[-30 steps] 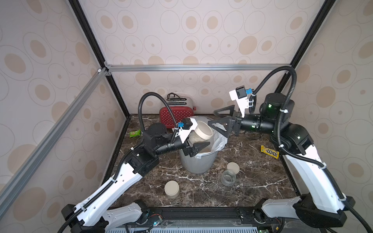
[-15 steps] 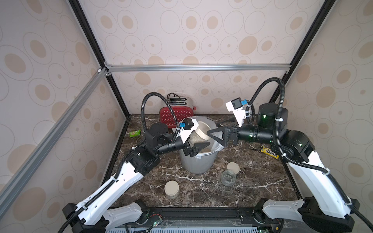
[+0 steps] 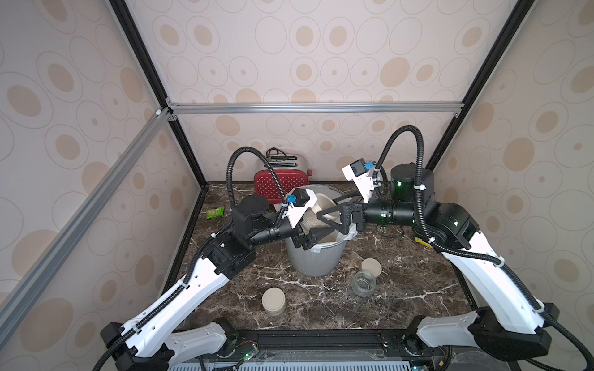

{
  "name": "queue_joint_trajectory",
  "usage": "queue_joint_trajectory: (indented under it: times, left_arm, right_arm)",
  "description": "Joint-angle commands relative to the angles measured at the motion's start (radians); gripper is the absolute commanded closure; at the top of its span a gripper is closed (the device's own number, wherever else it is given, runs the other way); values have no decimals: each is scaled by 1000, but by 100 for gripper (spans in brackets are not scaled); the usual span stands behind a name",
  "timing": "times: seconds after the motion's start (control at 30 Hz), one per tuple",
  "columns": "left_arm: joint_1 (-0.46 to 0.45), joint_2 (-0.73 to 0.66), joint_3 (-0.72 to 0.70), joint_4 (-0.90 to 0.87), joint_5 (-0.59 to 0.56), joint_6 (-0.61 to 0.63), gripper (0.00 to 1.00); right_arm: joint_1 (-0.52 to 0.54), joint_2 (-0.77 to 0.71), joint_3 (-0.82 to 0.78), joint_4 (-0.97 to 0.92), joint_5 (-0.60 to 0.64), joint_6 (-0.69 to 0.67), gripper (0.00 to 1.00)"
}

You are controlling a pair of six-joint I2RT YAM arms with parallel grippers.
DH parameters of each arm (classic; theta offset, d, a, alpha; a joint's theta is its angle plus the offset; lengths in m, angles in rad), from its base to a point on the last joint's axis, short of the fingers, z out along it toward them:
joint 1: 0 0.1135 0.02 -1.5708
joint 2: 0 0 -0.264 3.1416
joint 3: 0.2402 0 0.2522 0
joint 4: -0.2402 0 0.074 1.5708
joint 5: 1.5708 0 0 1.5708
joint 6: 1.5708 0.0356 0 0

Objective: Empty moldy rice from jars
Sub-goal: Unscrew the lid from the jar.

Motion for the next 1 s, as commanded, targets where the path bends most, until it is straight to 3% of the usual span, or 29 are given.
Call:
queue_joint_trajectory:
  times: [0.0, 0.13, 0.3, 0.4, 0.5, 0.7, 0.97]
  left_arm:
    - [-5, -8, 59, 62, 10, 16, 58]
    - [-5, -10, 58, 62, 11, 16, 57]
    - [-5, -7, 61, 63, 18, 11, 58]
    - [-5, -10, 60, 76, 33, -4, 58]
    - [-6, -13, 50, 103, 53, -26, 58]
    - [-5, -15, 50, 143, 100, -75, 58]
    - [-6, -18, 24, 235, 146, -172, 58]
  right_arm:
    - [9, 17, 13, 34, -44, 1, 3]
    - [12, 27, 14, 46, -61, -8, 14]
    - [12, 34, 18, 62, -88, -42, 38]
    - [10, 38, 40, 57, -104, -105, 45]
    - [7, 54, 85, 54, -177, -192, 46]
    - [-7, 105, 170, 87, -464, -385, 42]
    - [-31, 226, 378, -56, -615, -532, 44]
